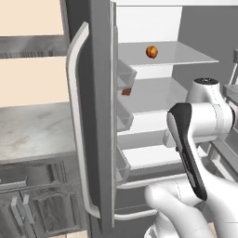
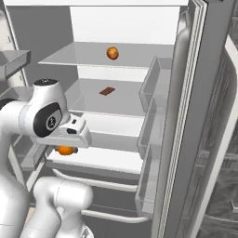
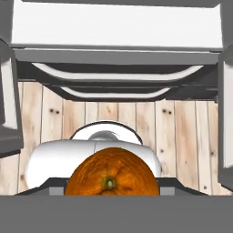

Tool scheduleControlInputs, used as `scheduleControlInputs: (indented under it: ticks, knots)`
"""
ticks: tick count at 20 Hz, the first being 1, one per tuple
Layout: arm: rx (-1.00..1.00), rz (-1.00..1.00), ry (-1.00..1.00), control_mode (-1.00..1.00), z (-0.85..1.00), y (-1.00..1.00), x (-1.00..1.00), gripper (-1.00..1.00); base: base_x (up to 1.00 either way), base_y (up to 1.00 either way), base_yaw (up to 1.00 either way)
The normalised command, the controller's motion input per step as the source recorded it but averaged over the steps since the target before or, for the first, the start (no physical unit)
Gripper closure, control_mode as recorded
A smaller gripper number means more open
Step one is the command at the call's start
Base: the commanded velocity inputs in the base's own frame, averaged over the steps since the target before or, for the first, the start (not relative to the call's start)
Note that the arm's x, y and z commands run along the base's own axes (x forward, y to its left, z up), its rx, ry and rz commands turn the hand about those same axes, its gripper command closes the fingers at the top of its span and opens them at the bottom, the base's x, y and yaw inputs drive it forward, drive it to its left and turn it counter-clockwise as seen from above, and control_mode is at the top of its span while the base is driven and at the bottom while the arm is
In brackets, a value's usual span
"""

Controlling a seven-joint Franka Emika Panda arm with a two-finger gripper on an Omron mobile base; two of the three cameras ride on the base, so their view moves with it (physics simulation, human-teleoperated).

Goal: Pick up the tangerine and peach from the fridge and place one fruit on each plate on the dining counter.

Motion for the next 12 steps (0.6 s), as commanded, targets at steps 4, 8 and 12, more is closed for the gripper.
scheduleControlInputs:
  ticks: [4, 8, 12]
  knots:
    - [0.00, 0.00, 0.00, 1.00, 0.00, 0.00, 0.00, 1.00, -0.69, 0.00, -0.20]
    - [0.00, 0.00, 0.00, 1.00, 0.00, 0.00, 0.00, 1.00, -0.67, 0.00, -0.27]
    - [0.00, 0.00, 0.00, 1.00, 0.00, 0.00, 0.00, 1.00, -0.67, 0.00, -0.34]
